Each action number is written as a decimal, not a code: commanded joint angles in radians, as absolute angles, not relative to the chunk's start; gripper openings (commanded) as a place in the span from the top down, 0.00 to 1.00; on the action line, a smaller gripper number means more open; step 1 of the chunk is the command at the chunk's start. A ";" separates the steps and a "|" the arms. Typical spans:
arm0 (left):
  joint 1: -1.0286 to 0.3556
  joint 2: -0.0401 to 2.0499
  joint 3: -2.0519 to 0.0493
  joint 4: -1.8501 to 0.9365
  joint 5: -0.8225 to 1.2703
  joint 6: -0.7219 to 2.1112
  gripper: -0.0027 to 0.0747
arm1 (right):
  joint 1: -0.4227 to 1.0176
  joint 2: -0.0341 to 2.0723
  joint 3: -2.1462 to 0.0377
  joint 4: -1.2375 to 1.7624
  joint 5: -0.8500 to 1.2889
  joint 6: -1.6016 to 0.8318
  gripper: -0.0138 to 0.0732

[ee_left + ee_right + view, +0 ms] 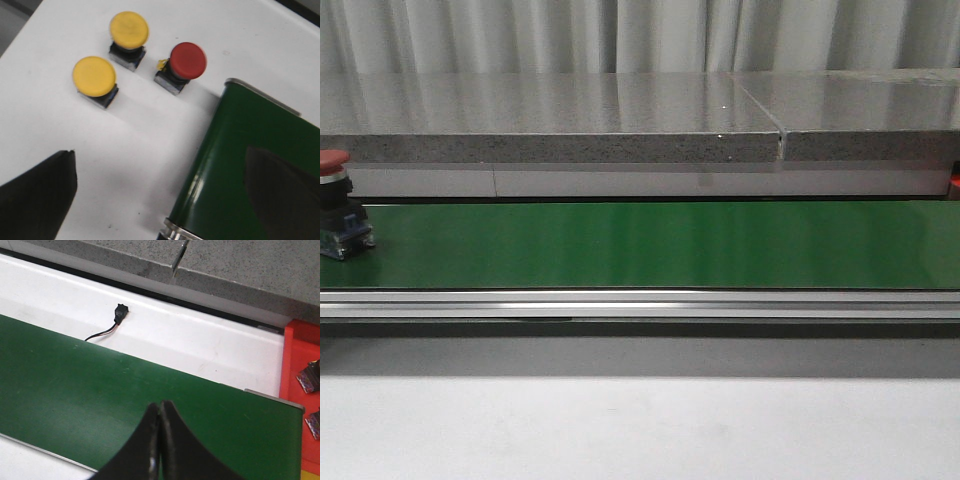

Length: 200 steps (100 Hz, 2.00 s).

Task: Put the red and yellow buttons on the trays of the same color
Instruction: 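Move the left gripper over a yellow-capped button on the table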

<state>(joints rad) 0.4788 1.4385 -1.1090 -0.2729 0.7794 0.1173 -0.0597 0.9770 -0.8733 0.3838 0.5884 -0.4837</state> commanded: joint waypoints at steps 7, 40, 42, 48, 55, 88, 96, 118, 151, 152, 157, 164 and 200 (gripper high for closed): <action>0.522 1.461 -1.114 -0.289 0.693 0.108 0.10 | -0.058 0.959 -0.910 0.394 0.533 -0.493 0.92; 0.522 1.606 -1.114 -0.287 0.591 0.108 0.10 | -0.058 0.959 -0.910 0.394 0.533 -0.493 0.92; 0.522 1.615 -1.114 -0.287 0.580 0.108 0.10 | -0.058 0.959 -0.910 0.394 0.533 -0.493 0.92; 0.522 1.638 -1.114 -0.285 0.551 0.108 0.10 | -0.058 0.959 -0.910 0.394 0.533 -0.493 0.92; 0.522 1.663 -1.114 -0.285 0.516 0.108 0.10 | -0.058 0.959 -0.910 0.394 0.533 -0.493 0.92; 0.522 1.781 -1.193 -0.285 0.443 0.108 0.10 | -0.058 0.959 -0.910 0.394 0.533 -0.493 0.92; 0.522 1.806 -1.224 -0.285 0.453 0.108 0.10 | -0.058 0.959 -0.910 0.394 0.533 -0.493 0.92; 0.522 1.857 -1.274 -0.285 0.465 0.108 0.10 | -0.058 0.959 -0.910 0.394 0.533 -0.493 0.92; 0.522 1.872 -1.278 -0.289 0.470 0.108 0.44 | -0.058 0.959 -0.910 0.394 0.533 -0.493 0.92; 0.522 1.872 -1.278 -0.289 0.470 0.108 0.45 | -0.058 0.959 -0.910 0.394 0.533 -0.493 0.92; 0.522 1.872 -1.278 -0.289 0.470 0.108 0.56 | -0.058 0.959 -0.910 0.394 0.533 -0.493 0.92; 0.522 1.869 -1.278 -0.297 0.472 0.108 0.70 | -0.058 0.959 -0.910 0.394 0.533 -0.493 0.92; 0.520 1.748 -1.278 -0.307 0.533 0.108 0.99 | -0.058 0.959 -0.910 0.394 0.533 -0.493 0.92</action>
<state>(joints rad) 0.5207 1.8429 -1.2488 -0.2847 0.5392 0.1173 -0.0597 0.9770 -0.8733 0.3824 0.5884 -0.4837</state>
